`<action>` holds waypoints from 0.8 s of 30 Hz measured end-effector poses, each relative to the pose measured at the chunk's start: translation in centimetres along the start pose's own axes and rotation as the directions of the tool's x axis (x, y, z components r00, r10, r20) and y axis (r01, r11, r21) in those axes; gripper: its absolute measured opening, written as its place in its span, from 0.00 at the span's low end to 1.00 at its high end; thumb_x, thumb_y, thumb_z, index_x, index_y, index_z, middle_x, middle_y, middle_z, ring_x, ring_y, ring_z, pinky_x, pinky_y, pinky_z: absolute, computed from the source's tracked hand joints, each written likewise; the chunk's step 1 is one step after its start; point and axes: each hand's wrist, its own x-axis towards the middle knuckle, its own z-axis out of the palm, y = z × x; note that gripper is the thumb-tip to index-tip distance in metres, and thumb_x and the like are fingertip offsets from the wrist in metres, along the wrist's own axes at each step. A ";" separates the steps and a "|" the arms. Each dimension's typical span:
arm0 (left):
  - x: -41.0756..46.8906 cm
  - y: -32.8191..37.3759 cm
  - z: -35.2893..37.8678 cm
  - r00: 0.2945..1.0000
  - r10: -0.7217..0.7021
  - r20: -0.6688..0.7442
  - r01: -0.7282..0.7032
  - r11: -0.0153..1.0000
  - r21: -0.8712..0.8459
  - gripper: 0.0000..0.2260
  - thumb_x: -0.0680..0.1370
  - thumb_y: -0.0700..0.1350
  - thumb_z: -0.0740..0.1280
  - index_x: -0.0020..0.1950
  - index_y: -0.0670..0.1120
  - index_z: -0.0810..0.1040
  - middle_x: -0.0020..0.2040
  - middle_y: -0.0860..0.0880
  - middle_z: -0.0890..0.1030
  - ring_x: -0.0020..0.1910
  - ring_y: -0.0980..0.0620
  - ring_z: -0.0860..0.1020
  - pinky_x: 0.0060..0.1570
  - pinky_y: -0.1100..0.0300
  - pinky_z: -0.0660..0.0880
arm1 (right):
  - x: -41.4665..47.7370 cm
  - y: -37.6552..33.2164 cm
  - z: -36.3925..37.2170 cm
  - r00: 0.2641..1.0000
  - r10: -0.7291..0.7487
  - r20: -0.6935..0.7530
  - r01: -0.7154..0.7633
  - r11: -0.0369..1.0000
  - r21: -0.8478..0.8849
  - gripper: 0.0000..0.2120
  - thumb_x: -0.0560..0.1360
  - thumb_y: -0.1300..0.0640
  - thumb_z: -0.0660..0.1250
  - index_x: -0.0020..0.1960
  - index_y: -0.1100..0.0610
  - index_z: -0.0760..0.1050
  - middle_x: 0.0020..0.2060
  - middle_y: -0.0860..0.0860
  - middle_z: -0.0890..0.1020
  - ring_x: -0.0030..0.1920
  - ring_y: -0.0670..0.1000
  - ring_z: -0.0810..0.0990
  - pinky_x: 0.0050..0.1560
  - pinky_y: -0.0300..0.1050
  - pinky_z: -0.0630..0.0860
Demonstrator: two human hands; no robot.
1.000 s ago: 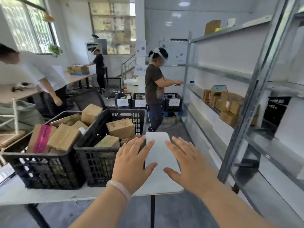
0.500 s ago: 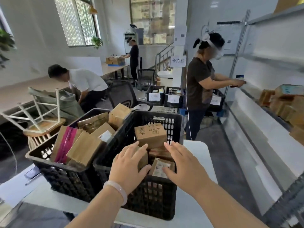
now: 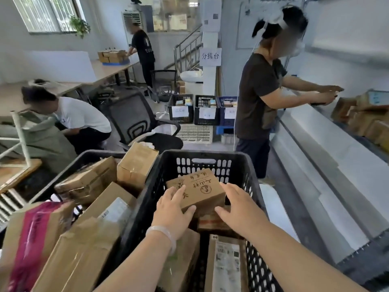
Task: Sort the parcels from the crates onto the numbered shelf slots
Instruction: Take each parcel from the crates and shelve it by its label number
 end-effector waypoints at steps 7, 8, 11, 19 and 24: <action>6.7 -2.7 2.9 0.970 -0.214 0.120 0.224 0.971 -0.081 0.36 0.77 0.58 0.66 0.79 0.61 0.49 0.80 0.49 0.44 0.77 0.42 0.52 0.72 0.45 0.60 | 8.2 1.8 4.5 0.970 0.234 0.060 -0.239 0.965 0.104 0.34 0.75 0.46 0.67 0.77 0.47 0.56 0.72 0.46 0.65 0.70 0.49 0.67 0.69 0.49 0.67; 7.2 -2.9 3.2 0.959 -0.243 0.144 0.258 0.961 -0.098 0.36 0.77 0.58 0.66 0.79 0.62 0.48 0.80 0.48 0.44 0.77 0.41 0.53 0.72 0.45 0.60 | 8.9 2.0 5.1 0.961 0.264 0.087 -0.274 0.951 0.139 0.35 0.75 0.47 0.67 0.77 0.47 0.55 0.73 0.47 0.65 0.70 0.50 0.68 0.69 0.50 0.67; 8.0 -3.0 4.0 0.933 -0.297 0.202 0.333 0.926 -0.179 0.36 0.77 0.56 0.67 0.79 0.62 0.48 0.80 0.45 0.48 0.75 0.41 0.61 0.72 0.45 0.64 | 10.0 2.2 6.6 0.936 0.312 0.160 -0.343 0.910 0.234 0.33 0.76 0.49 0.67 0.77 0.47 0.57 0.70 0.47 0.69 0.67 0.50 0.71 0.67 0.51 0.71; 6.9 -1.9 2.8 0.978 -0.204 0.036 0.202 0.896 -0.397 0.38 0.77 0.51 0.69 0.79 0.60 0.48 0.78 0.52 0.55 0.72 0.47 0.65 0.68 0.47 0.70 | 8.5 1.7 5.1 0.902 0.429 0.048 -0.408 0.810 0.422 0.30 0.77 0.49 0.66 0.76 0.48 0.60 0.70 0.49 0.70 0.64 0.50 0.73 0.61 0.46 0.74; 5.0 0.6 0.3 0.973 -0.216 -0.079 0.148 0.850 -0.505 0.44 0.76 0.57 0.70 0.79 0.61 0.40 0.76 0.57 0.52 0.70 0.49 0.64 0.64 0.49 0.71 | 5.4 1.0 1.9 0.916 0.399 -0.032 -0.321 0.779 0.538 0.23 0.78 0.48 0.63 0.72 0.43 0.67 0.62 0.47 0.76 0.59 0.49 0.77 0.59 0.50 0.77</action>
